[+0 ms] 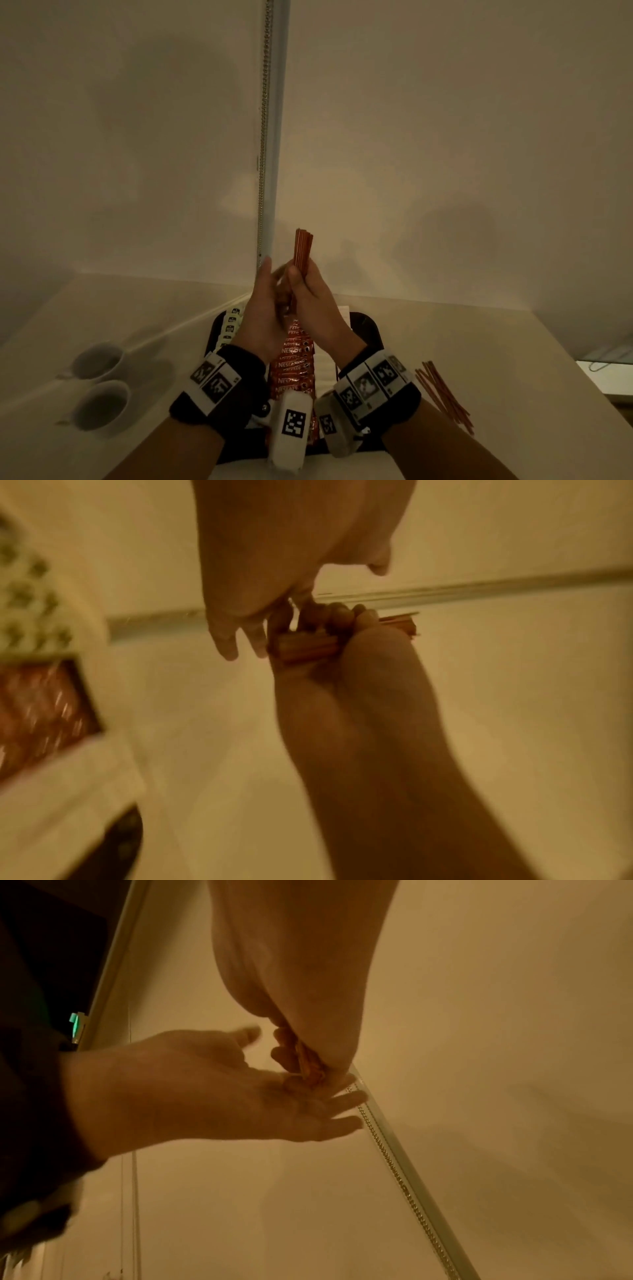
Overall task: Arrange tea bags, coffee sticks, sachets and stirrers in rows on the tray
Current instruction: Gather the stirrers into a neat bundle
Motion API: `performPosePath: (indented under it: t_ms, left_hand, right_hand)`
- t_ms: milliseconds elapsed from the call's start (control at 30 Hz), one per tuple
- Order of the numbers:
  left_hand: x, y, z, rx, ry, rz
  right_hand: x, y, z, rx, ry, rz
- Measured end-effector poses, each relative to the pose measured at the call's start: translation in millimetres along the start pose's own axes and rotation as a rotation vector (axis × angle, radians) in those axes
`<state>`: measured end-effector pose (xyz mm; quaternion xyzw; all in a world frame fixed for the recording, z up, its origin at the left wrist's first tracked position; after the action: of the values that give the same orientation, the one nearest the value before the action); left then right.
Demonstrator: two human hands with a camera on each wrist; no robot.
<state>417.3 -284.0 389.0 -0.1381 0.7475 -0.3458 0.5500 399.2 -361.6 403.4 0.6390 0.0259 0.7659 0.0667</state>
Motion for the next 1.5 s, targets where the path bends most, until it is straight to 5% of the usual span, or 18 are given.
performPosePath:
  t_ms: [100, 333, 400, 467, 567, 733, 900, 1233, 1300, 1400, 1500]
  left_hand:
    - [-16.1, -7.8, -0.6, 0.051, -0.172, 0.277]
    - [-23.8, -6.0, 8.1, 0.040, -0.130, 0.413]
    - [-27.8, -5.1, 9.0, 0.007, -0.120, 0.259]
    - [-33.3, -2.7, 7.0, 0.011, -0.064, 0.144]
    - [-36.1, -7.4, -1.9, 0.081, 0.095, 0.195]
    - [-38.7, -23.6, -10.4, 0.145, 0.227, 0.238]
    - [-41.7, -24.2, -10.4, 0.113, 0.287, 0.254]
    - [-40.4, -23.6, -8.8, 0.116, 0.296, 0.255]
    - [-39.4, -21.7, -8.2, 0.131, 0.313, 0.256]
    - [-36.3, -22.6, -6.0, 0.159, 0.317, 0.272]
    - [-30.8, -26.9, -3.9, 0.178, 0.310, 0.286]
  right_hand:
    - [2.7, 0.2, 2.6, 0.063, -0.051, -0.016]
    - [13.7, 14.0, 2.6, 0.280, -0.245, -0.129]
    - [24.8, 29.0, 6.1, 0.331, -0.181, -0.516]
    - [35.7, 47.3, 11.8, 0.224, 0.002, -0.787]
    - [51.1, 55.4, 17.8, 0.256, 0.214, -0.737]
    - [49.3, 45.4, 23.2, 0.619, 0.132, -0.868]
    - [39.9, 45.5, 22.5, 0.600, 0.235, -1.008]
    - [32.8, 47.2, 18.7, 0.513, 0.329, -0.934]
    - [29.5, 51.6, 20.9, 0.503, 0.132, -0.703]
    - [20.1, 56.7, 25.6, 0.268, -0.171, -0.165]
    - [11.6, 56.0, 26.0, 0.183, -0.349, 0.163]
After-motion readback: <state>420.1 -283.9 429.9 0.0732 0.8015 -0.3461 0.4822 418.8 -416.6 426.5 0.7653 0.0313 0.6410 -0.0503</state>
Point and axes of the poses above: each hand's wrist, its own z-axis towards the middle knuckle, its own y-axis out of the back of the hand, x = y × z, the point moved 1 cm from there along z, towards the middle knuckle, and after that the axes turned 1 degree about -y, right-handed, at the moved point
